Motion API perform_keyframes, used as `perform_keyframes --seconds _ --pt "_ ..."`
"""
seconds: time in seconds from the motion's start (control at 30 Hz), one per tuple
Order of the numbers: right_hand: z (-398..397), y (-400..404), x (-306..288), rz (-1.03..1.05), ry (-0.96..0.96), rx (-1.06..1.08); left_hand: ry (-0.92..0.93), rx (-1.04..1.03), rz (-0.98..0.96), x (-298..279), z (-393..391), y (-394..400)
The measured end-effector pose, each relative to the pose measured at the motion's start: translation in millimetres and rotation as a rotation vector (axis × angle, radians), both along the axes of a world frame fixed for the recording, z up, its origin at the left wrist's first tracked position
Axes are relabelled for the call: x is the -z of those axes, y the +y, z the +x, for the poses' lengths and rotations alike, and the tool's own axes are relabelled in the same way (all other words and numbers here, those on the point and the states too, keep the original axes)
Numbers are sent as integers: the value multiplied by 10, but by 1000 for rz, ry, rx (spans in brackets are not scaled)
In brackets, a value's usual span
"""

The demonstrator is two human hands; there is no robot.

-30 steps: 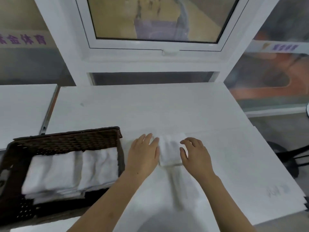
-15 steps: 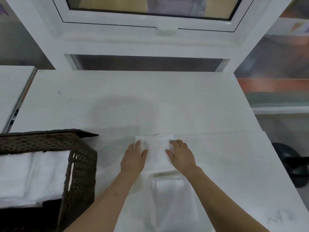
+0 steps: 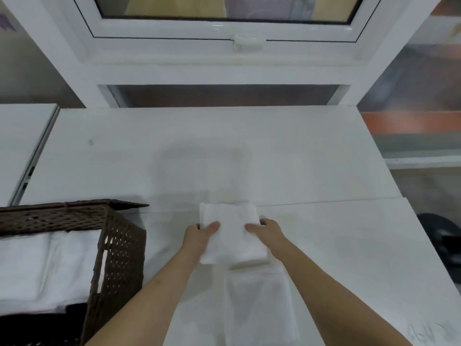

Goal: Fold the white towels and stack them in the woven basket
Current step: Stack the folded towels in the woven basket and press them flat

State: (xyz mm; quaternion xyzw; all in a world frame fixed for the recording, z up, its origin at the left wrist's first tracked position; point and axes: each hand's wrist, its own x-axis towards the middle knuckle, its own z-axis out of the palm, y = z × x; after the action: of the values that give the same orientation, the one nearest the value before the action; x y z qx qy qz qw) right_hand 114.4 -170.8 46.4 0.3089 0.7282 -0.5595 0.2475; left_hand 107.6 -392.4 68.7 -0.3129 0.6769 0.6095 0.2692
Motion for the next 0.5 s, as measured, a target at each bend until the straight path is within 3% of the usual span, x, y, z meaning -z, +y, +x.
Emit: perform_keyframes --seconds 0.33,0.5 --pt "259 -599 -1052 -190 292 222 550 162 -270 -1301 -22 -344" --pt "485 -1291 -1677 -208 414 203 646 153 -272 -1918 243 -1027"
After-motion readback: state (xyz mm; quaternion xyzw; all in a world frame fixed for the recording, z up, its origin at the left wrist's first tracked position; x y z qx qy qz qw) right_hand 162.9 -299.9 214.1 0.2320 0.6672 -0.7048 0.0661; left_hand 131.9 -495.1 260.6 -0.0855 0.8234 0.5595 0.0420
